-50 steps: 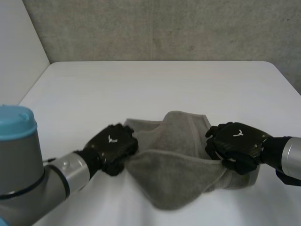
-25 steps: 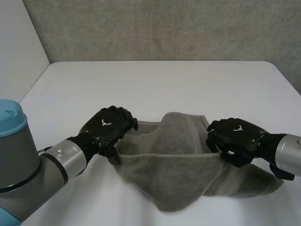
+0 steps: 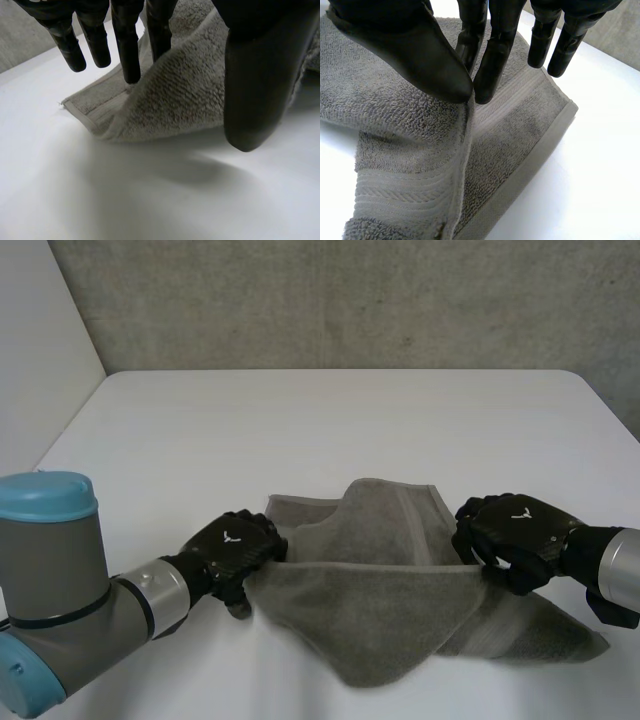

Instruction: Fold the towel.

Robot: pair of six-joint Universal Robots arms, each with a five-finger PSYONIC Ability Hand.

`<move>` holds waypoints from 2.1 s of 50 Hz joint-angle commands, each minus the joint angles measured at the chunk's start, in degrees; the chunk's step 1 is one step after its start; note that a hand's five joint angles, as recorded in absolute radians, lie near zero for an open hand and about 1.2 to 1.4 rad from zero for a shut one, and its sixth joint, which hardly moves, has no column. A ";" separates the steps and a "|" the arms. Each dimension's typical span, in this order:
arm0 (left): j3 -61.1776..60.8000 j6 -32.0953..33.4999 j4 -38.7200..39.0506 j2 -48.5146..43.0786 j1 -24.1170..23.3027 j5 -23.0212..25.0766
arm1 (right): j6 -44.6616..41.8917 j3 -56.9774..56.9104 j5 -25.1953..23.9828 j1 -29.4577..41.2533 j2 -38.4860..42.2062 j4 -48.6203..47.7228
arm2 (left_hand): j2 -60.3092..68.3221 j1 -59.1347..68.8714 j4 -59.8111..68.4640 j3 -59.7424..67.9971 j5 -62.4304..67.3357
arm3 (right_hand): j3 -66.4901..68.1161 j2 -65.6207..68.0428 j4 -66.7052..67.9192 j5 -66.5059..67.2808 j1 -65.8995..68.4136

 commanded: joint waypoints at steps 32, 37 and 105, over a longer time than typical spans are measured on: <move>33.60 -5.07 1.87 -2.35 2.98 -3.60 | 4.88 -50.74 27.02 14.36 13.77 -1.70 | 49.44 49.43 -3.11 -2.77 49.26 | -2.66 5.93 -4.37 3.41 4.48; 41.42 -7.00 20.18 1.48 1.14 -13.44 | 21.65 -48.90 33.57 16.23 4.24 -31.48 | 49.44 49.43 -3.11 -2.77 49.26 | -2.66 5.93 -4.37 3.41 4.48; -8.23 3.63 3.98 23.82 -7.30 -0.53 | 18.36 -7.65 18.54 22.63 7.43 -32.08 | 49.44 49.43 -3.11 -2.77 49.26 | -2.66 -64.07 -4.37 -66.59 -65.52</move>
